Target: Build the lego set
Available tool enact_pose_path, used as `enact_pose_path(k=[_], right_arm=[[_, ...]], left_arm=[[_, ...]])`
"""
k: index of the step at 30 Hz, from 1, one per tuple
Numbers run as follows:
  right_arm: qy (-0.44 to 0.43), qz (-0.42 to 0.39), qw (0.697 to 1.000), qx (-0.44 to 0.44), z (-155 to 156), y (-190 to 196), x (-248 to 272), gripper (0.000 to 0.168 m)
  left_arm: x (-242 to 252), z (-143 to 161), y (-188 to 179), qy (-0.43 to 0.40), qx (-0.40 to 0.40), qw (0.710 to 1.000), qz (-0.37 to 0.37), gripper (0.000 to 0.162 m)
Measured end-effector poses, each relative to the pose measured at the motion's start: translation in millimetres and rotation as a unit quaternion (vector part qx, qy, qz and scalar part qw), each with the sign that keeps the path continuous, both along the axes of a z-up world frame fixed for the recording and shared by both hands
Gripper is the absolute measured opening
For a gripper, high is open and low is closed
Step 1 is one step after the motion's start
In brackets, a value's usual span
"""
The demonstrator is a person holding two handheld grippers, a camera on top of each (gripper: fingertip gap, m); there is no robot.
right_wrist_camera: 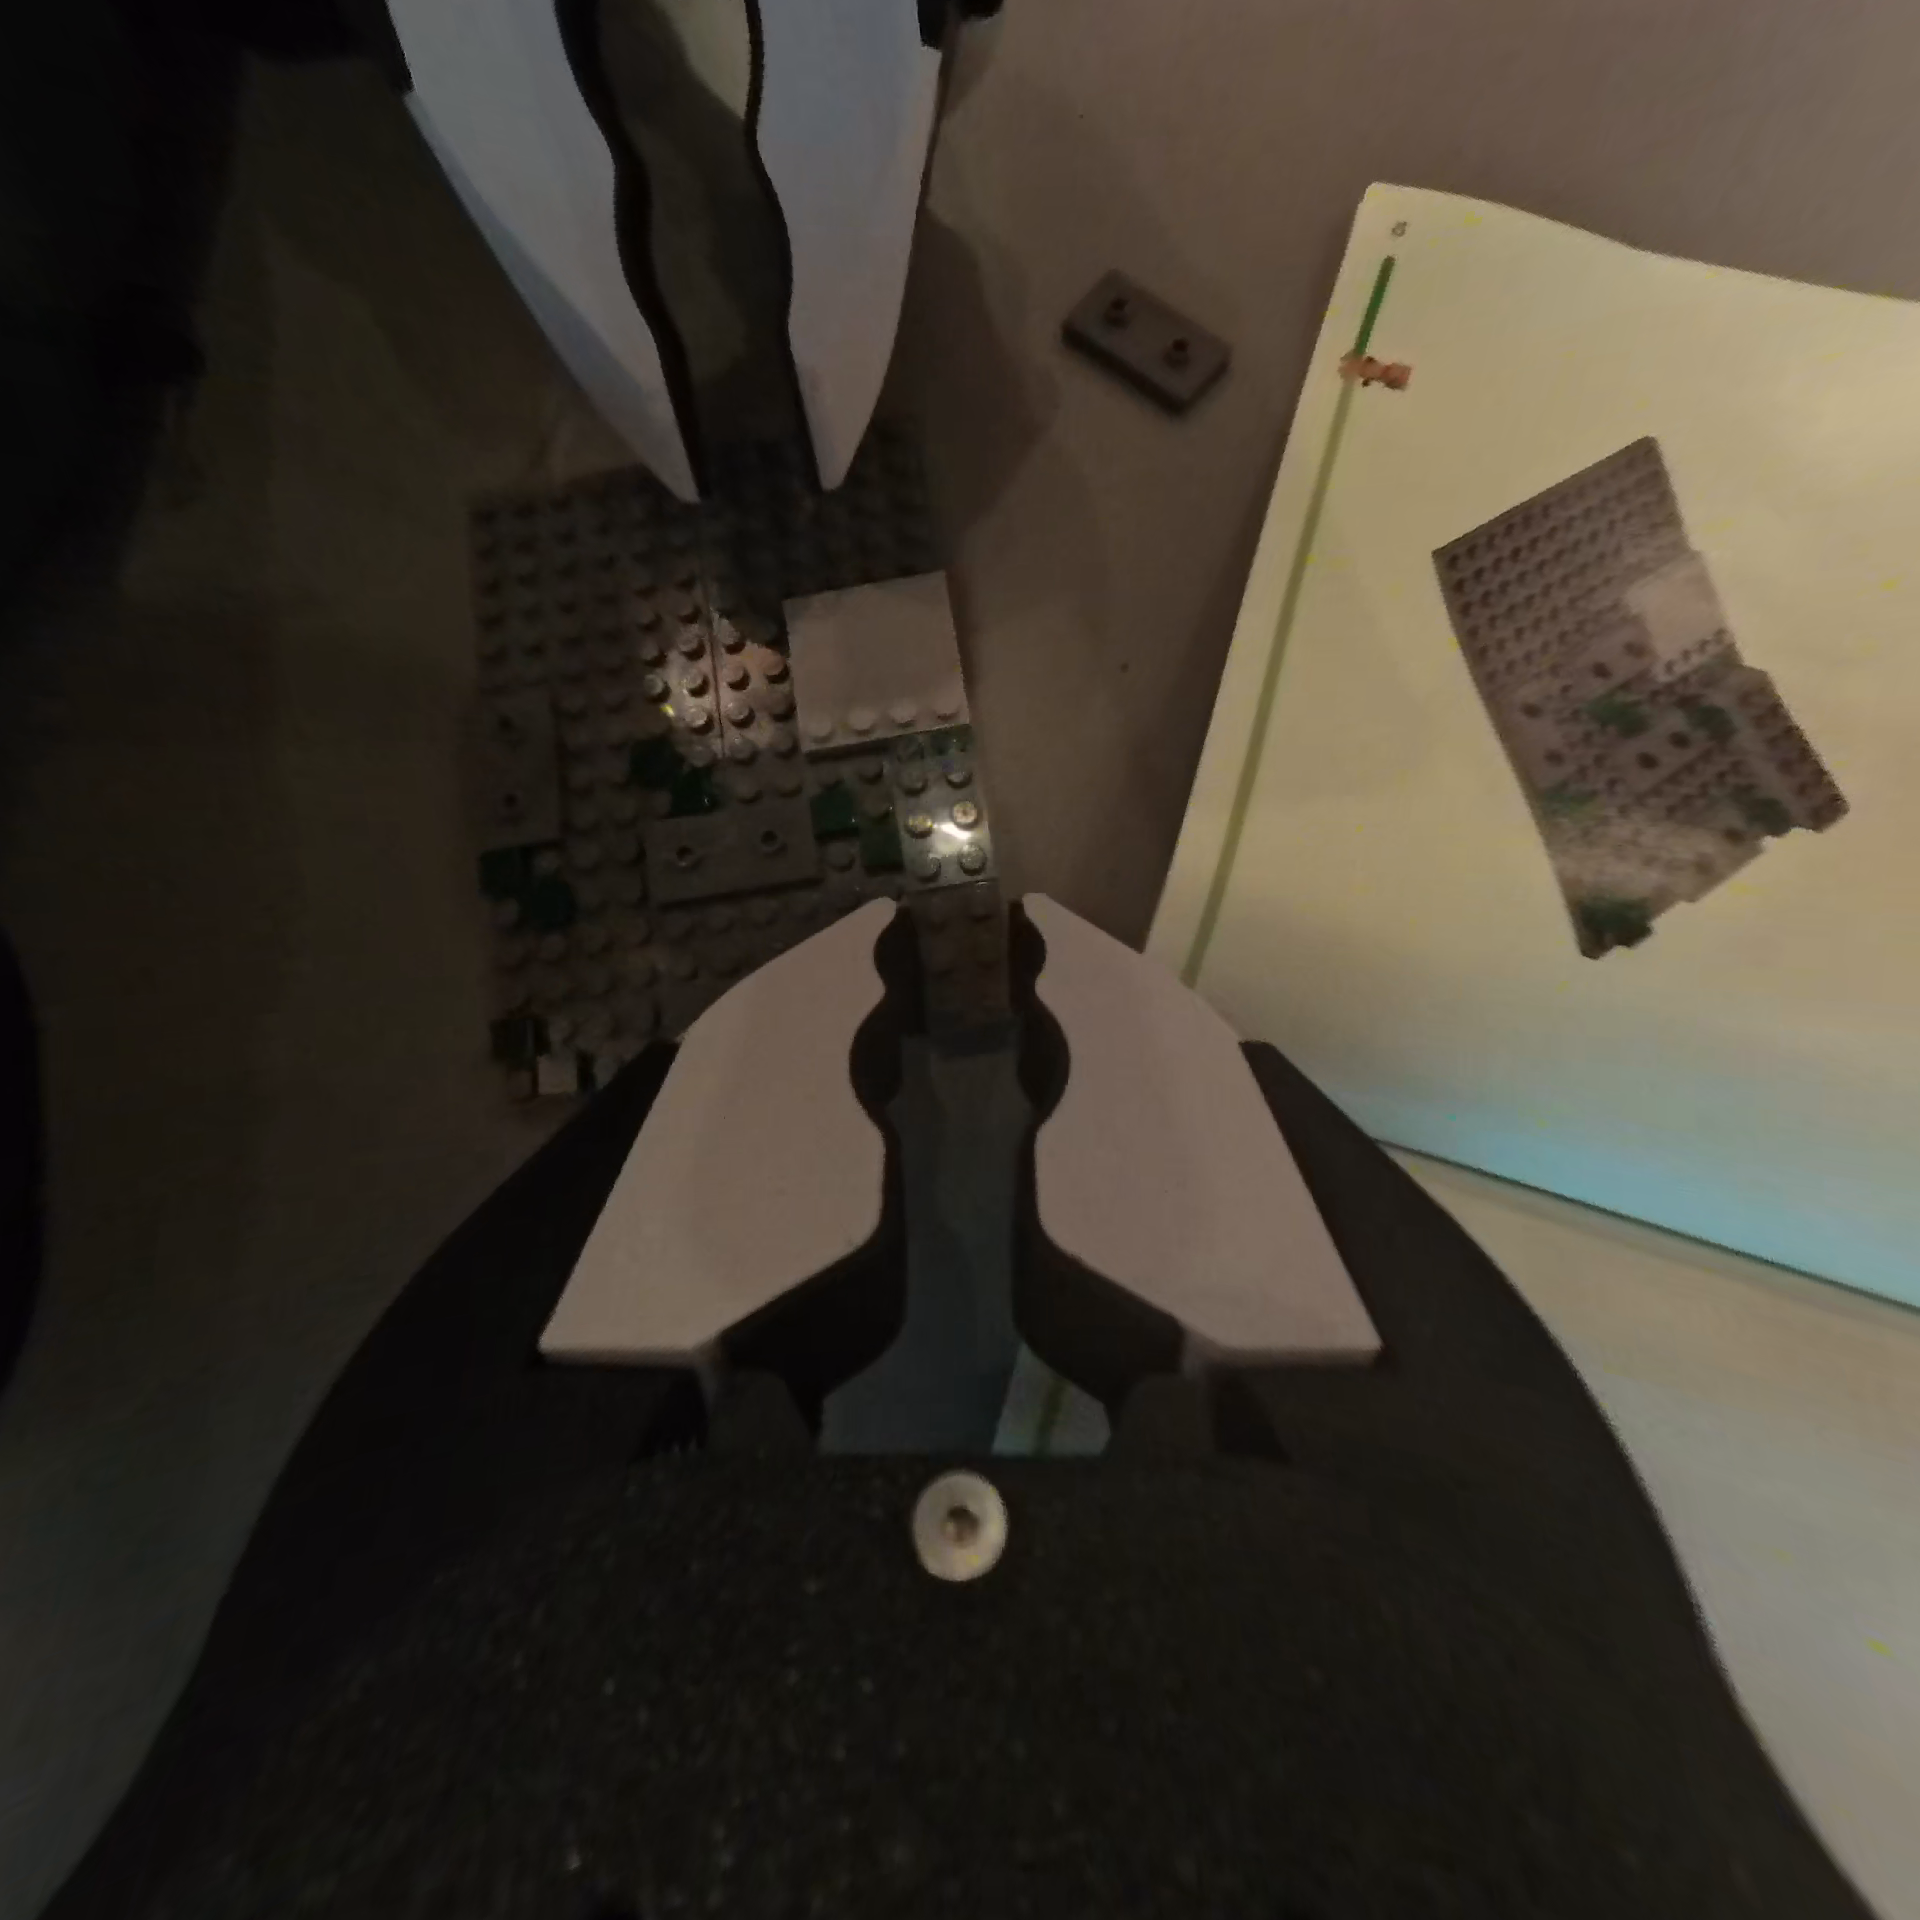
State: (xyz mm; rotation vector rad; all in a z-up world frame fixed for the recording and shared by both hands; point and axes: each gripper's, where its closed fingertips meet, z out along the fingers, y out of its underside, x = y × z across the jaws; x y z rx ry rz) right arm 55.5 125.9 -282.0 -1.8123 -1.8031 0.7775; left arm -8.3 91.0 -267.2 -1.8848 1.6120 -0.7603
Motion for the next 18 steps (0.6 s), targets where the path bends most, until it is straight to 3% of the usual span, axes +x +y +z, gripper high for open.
enact_pose_path(k=[12, 18], right_arm=[[0.038, -0.028, 0.999, -0.019, 12.9, -3.0, 1.6, 0.016], [0.065, -0.038, 0.997, 0.003, 38.7, -3.2, 4.0, 0.016]], left_arm=[[-18.2, 18.8, 15.5, -0.03, -0.002, 0.998, 0.052, 0.025], [-41.6, 23.6, 10.9, -0.078, -0.094, 0.987, 0.105, 0.033]])
